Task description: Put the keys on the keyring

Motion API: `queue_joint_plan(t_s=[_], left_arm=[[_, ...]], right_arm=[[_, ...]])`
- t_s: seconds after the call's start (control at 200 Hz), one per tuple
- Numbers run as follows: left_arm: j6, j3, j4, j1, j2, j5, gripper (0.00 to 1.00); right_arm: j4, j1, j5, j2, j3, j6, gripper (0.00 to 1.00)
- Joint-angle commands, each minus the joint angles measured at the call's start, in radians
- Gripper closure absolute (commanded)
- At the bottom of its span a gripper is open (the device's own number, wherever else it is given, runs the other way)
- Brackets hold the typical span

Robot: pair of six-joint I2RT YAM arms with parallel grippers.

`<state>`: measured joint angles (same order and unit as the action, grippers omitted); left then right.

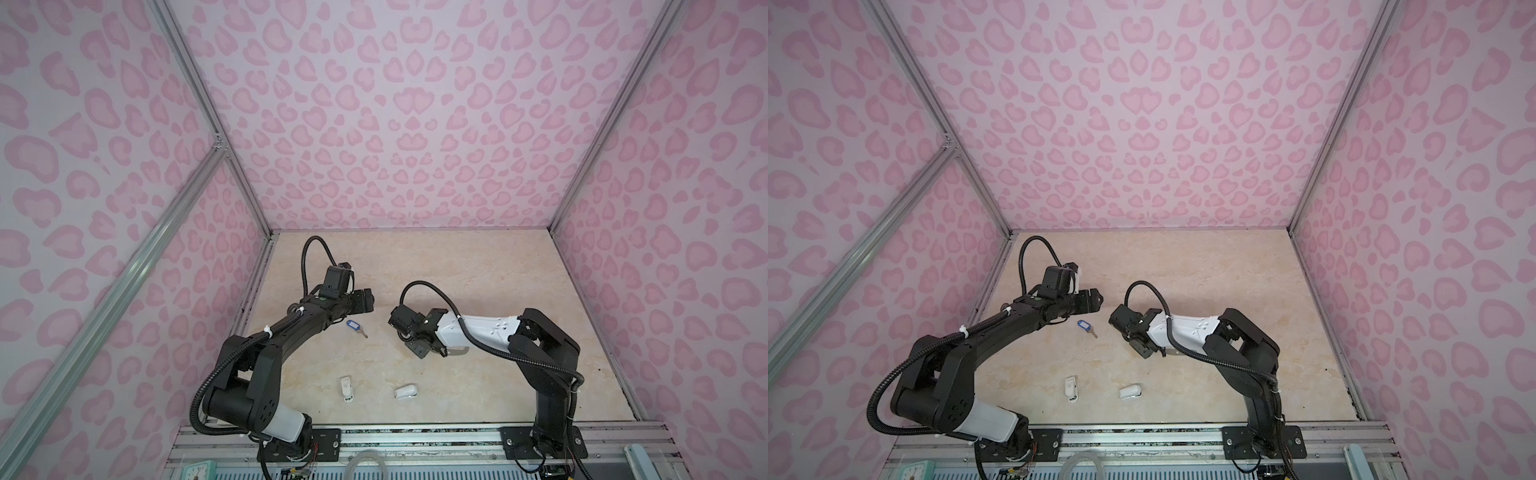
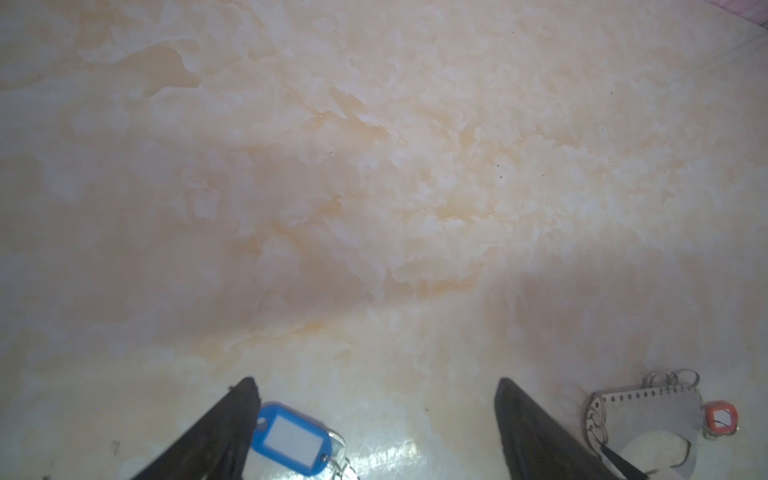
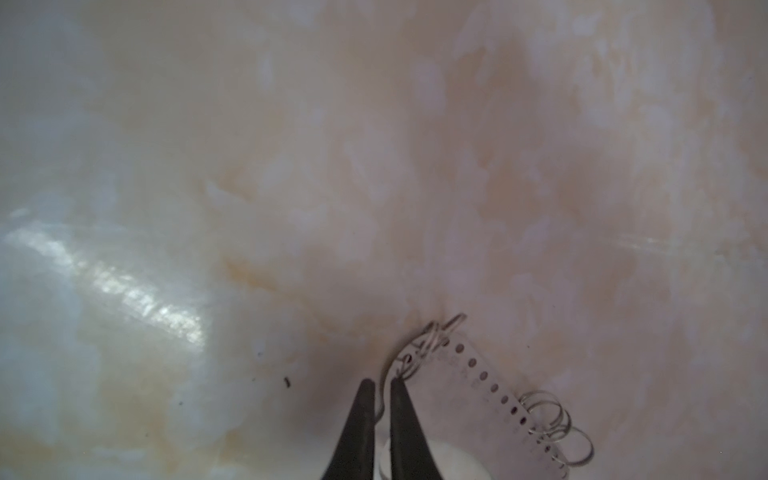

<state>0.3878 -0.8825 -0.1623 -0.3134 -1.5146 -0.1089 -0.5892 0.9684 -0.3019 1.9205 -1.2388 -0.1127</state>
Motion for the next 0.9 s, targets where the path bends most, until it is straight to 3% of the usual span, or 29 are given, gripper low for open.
queue_joint_plan(t_s=[0.0,0.285,0.895], left_arm=[[0.0,-0.013,0.022,0.0,-0.007,-0.012,0.1],[0.007,-0.014,0.024,0.0,0.001,-0.015,0.11],[0.02,-0.013,0.029,0.0,0.004,-0.035,0.12]], right_arm=[[-0.006,0.0,-0.033,0.003,0.003,0.004,0.86],[0.018,-0.007,-0.068,-0.044,0.027,-0.015,0.79],[0.035,-0.017,0.029,-0.026,0.028,-0.035,0.72]])
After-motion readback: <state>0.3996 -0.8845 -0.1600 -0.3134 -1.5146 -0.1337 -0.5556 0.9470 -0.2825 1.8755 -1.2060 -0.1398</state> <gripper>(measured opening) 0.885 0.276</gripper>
